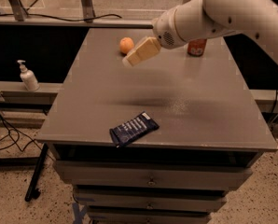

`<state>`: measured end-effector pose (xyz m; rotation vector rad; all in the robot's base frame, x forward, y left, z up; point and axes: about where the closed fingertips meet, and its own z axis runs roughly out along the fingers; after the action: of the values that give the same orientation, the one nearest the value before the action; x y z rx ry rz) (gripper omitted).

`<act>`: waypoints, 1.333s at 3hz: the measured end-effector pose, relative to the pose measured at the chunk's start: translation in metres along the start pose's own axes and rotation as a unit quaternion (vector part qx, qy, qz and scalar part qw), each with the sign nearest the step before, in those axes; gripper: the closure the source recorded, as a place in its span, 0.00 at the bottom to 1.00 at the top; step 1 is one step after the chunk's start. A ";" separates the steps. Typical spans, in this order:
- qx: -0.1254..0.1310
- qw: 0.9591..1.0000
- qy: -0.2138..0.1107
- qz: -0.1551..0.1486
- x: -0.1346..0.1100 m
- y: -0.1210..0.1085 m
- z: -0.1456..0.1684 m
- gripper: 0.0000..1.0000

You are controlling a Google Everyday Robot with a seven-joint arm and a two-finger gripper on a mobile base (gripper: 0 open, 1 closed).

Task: Move orange near rxbar blueberry

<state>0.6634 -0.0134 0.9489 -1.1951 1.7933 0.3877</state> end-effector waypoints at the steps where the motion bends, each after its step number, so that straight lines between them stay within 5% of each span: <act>1: 0.005 0.999 -0.035 0.036 -0.006 -0.023 0.043 0.00; 4: 0.009 0.990 -0.068 0.125 0.001 -0.072 0.144 0.00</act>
Offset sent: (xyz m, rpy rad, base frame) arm 0.1308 0.0451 -0.0554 0.2571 0.0819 -0.1028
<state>0.7990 0.0487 0.8872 -0.9093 1.8270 0.5819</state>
